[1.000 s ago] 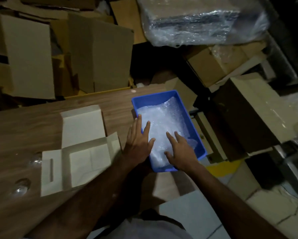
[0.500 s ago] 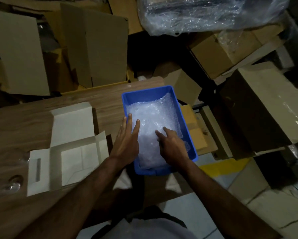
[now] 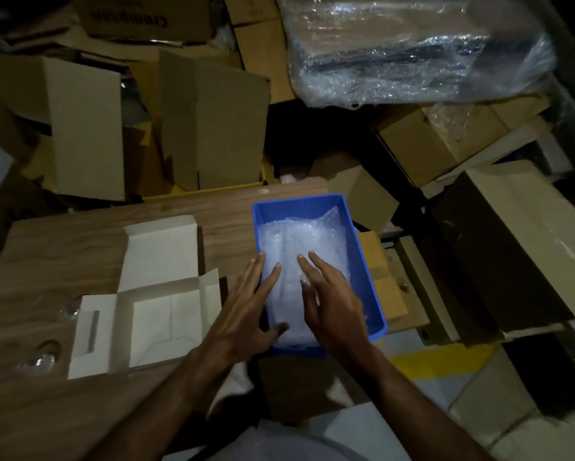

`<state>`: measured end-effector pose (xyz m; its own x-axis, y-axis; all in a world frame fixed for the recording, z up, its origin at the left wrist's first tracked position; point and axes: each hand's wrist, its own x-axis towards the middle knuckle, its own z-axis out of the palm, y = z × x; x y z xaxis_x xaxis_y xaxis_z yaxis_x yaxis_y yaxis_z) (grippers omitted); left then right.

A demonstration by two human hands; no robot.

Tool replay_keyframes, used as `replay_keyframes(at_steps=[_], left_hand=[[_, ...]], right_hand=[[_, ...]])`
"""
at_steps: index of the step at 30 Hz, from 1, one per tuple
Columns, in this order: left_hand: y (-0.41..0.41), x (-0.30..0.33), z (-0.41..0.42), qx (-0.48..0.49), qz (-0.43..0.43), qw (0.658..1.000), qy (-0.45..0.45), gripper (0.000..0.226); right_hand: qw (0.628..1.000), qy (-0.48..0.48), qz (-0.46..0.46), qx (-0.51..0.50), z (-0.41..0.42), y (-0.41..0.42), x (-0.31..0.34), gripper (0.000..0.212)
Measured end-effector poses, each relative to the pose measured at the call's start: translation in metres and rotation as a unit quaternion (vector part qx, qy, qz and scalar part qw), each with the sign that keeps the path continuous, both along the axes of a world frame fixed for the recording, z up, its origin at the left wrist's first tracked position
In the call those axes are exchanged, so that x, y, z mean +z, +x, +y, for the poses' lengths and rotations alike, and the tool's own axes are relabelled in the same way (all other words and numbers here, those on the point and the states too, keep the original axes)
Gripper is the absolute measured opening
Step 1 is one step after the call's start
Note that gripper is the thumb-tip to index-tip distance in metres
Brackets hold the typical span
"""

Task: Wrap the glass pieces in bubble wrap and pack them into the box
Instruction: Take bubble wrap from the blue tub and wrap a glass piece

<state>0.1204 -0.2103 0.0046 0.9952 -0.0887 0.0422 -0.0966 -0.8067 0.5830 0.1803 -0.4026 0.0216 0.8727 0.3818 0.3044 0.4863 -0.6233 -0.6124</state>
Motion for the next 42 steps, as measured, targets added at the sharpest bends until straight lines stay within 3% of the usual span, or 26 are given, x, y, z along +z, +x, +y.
replay_keyframes(at_steps=[3, 5, 7, 10, 13, 17, 22, 24, 27, 29, 30, 32, 34, 35, 36, 38, 42], left_hand=[[0.007, 0.020, -0.002, 0.072, -0.017, 0.996, -0.055, 0.071], [0.007, 0.037, 0.014, 0.127, -0.042, 0.983, -0.126, 0.071], [-0.002, 0.052, 0.039, 0.130, -0.107, 0.979, -0.117, 0.068], [-0.025, 0.068, 0.078, 0.102, -0.167, 0.977, -0.087, 0.054], [-0.051, 0.073, 0.110, 0.087, -0.181, 0.979, -0.035, 0.083], [-0.081, 0.077, 0.144, 0.063, -0.195, 0.979, 0.018, 0.082], [-0.108, 0.077, 0.164, 0.086, -0.177, 0.980, 0.002, 0.088], [-0.115, 0.076, 0.171, 0.128, -0.148, 0.978, -0.066, 0.087], [-0.116, 0.080, 0.177, 0.194, -0.101, 0.948, -0.232, 0.049], [-0.112, 0.086, 0.178, 0.247, -0.073, 0.904, -0.341, 0.027], [-0.110, 0.088, 0.178, 0.274, -0.053, 0.879, -0.387, 0.026], [-0.104, 0.089, 0.176, 0.328, -0.005, 0.834, -0.445, 0.030], [-0.096, 0.087, 0.175, 0.388, 0.038, 0.792, -0.470, 0.027], [-0.092, 0.085, 0.175, 0.426, 0.052, 0.775, -0.464, 0.024], [-0.088, 0.082, 0.176, 0.461, 0.059, 0.759, -0.456, 0.022], [-0.087, 0.078, 0.178, 0.510, 0.063, 0.724, -0.460, 0.029], [-0.099, 0.074, 0.180, 0.554, 0.114, 0.657, -0.498, 0.029]], right_hand=[[1.000, -0.009, -0.020, 0.008, 0.012, -0.003, 0.016, 0.043], [0.998, -0.043, -0.044, 0.012, 0.018, -0.002, 0.027, 0.045], [0.995, -0.061, -0.072, 0.041, 0.024, 0.000, 0.035, 0.050], [0.981, -0.020, -0.073, 0.177, 0.040, 0.001, 0.042, 0.055], [0.963, -0.028, -0.046, 0.266, 0.062, -0.001, 0.050, 0.067], [0.953, -0.152, 0.011, 0.263, 0.088, 0.000, 0.058, 0.076], [0.956, -0.166, -0.019, 0.240, 0.111, -0.017, 0.068, 0.057], [0.962, -0.093, 0.074, 0.247, 0.114, -0.019, 0.076, 0.054], [0.938, 0.065, 0.224, 0.255, 0.123, -0.009, 0.087, 0.012], [0.897, 0.136, 0.357, 0.222, 0.132, 0.000, 0.092, 0.006], [0.861, 0.165, 0.431, 0.213, 0.137, 0.004, 0.093, 0.004], [0.744, 0.250, 0.586, 0.203, 0.143, 0.004, 0.092, 0.021], [0.579, 0.362, 0.709, 0.175, 0.146, -0.006, 0.082, 0.046], [0.526, 0.392, 0.735, 0.172, 0.146, -0.015, 0.072, 0.059], [0.509, 0.399, 0.743, 0.173, 0.144, -0.026, 0.062, 0.072], [0.536, 0.364, 0.741, 0.177, 0.144, -0.044, 0.052, 0.087], [0.663, 0.258, 0.695, 0.105, 0.156, -0.048, 0.050, 0.086]])
